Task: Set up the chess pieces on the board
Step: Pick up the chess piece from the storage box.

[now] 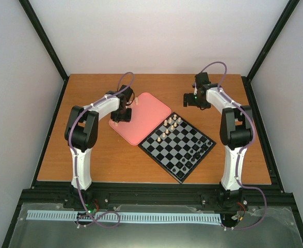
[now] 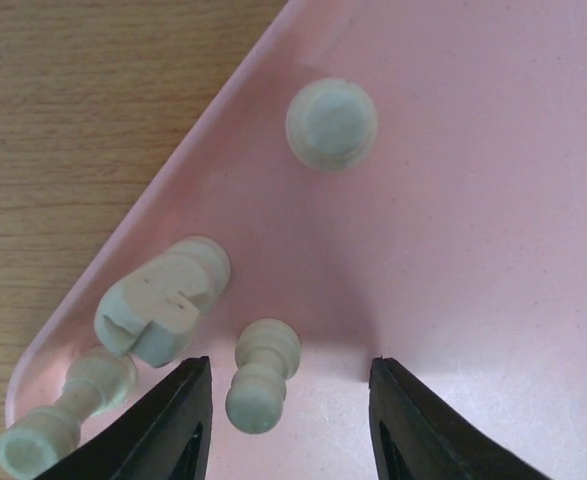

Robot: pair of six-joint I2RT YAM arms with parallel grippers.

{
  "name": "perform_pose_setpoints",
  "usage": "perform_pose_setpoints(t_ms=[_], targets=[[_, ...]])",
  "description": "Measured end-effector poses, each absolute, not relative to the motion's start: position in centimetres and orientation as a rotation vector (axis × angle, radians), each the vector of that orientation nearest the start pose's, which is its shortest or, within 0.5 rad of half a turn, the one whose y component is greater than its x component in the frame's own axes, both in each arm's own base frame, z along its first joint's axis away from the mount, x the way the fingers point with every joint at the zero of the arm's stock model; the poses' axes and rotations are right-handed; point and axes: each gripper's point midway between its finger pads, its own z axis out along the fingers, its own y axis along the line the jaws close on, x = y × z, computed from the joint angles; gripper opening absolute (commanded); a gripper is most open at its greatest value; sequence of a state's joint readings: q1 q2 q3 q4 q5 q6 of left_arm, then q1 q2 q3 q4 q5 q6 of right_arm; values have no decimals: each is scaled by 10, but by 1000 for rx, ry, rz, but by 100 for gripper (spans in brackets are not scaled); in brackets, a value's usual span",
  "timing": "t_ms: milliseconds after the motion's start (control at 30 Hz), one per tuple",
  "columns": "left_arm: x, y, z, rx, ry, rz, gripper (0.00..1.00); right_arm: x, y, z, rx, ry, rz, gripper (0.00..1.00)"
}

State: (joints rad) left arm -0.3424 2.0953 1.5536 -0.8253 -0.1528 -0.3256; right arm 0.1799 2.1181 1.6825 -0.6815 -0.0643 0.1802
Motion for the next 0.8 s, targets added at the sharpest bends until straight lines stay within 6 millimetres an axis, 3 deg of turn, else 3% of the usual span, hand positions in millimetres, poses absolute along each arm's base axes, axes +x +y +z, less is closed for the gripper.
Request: perform_pose_setpoints(t_ms=[467,800], targets=[[428,-124,26,1,2895,114,33,501,102,63,-18,2715,196,100],[432,-124,25,-3,2887,126,20,501,103,63,-20,2716,206,100]])
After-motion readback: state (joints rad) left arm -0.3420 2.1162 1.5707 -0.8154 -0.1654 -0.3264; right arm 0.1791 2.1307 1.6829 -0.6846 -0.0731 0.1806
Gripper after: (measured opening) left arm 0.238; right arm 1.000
